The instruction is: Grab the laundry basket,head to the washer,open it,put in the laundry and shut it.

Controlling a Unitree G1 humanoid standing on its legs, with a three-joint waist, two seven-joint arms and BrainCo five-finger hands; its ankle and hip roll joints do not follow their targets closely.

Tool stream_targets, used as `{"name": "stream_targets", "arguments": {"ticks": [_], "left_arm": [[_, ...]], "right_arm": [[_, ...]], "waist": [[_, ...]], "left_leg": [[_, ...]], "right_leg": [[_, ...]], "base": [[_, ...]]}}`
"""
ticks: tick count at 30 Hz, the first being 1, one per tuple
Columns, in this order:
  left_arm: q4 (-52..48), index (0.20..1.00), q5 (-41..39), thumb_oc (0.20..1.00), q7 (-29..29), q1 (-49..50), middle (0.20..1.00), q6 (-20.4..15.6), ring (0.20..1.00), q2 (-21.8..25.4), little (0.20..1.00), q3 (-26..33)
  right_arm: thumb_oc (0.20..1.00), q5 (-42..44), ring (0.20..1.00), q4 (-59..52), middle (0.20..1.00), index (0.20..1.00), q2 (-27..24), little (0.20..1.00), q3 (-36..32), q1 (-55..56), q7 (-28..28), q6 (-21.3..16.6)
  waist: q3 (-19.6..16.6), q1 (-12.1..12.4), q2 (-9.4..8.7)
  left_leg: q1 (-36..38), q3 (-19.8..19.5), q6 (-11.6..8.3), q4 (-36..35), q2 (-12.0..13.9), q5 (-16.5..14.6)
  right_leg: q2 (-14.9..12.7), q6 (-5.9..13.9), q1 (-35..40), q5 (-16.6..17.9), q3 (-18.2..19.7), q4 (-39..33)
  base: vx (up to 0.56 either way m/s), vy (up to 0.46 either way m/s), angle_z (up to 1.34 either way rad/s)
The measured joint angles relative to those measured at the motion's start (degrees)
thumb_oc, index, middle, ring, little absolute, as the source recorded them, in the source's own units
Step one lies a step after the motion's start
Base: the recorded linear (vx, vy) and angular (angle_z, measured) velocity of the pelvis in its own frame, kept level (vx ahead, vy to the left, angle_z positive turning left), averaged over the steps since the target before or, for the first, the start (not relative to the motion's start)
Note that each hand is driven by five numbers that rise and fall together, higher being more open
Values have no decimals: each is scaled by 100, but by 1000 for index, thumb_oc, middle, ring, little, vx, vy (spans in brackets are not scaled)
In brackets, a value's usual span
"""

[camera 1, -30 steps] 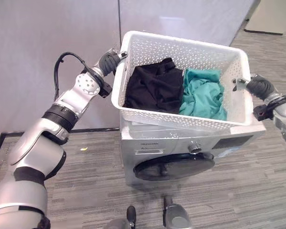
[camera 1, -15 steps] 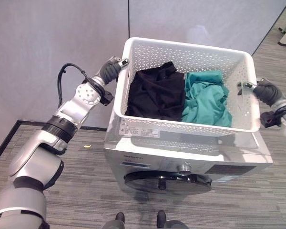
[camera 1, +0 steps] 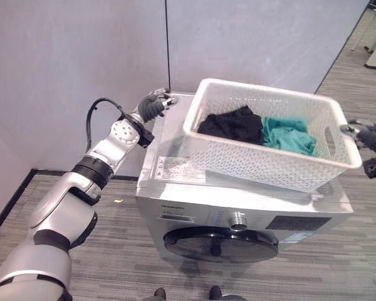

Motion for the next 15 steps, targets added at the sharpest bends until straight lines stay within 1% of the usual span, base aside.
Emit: {"name": "stream_targets", "arguments": {"ticks": [2, 5, 7, 12, 15], "left_arm": [[66, 1000, -30, 1000, 5, -1, 1000, 31, 1000, 26, 1000, 8], [88, 1000, -43, 1000, 8, -1, 1000, 34, 1000, 48, 1000, 12], [88, 1000, -46, 1000, 12, -1, 1000, 33, 1000, 90, 1000, 12], [115, 1000, -55, 1000, 49, -1, 1000, 33, 1000, 130, 1000, 13], [280, 1000, -58, 1000, 52, -1, 1000, 34, 1000, 153, 1000, 35]], "right_arm": [[1000, -13, 1000, 339, 1000, 1000, 12, 1000, 223, -223, -68, 11], [1000, -56, 1000, 604, 1000, 1000, 89, 1000, 293, -420, -121, 74], [1000, -58, 1000, 694, 1000, 1000, 140, 1000, 423, -573, -134, 83], [1000, -54, 1000, 791, 1000, 1000, 242, 1000, 486, -693, -217, 84], [1000, -53, 1000, 1053, 1000, 1000, 296, 1000, 736, -966, -219, 89]], "waist": [[-3, 7, 3], [-3, 3, 4], [-3, -16, 4], [-4, -19, 9], [-8, 0, 23]], "left_leg": [[34, 6, 3, -62, -10, 24], [38, 15, 4, -74, -19, 25], [48, 24, 4, -81, -18, 25], [81, 73, 5, -98, -13, 25], [139, 162, 6, -118, -8, 24]], "right_leg": [[-12, 0, 3, 0, 1, 0], [-22, 0, -7, 0, 6, 0], [-22, 0, -8, 0, 16, 0], [-20, 0, -8, 0, 56, 0], [-21, 8, -1, 5, 155, 0]], "base": [[0, 0, 0], [0, 0, 0], [0, 0, 0], [13, 15, -3], [-5, 17, -14]]}}
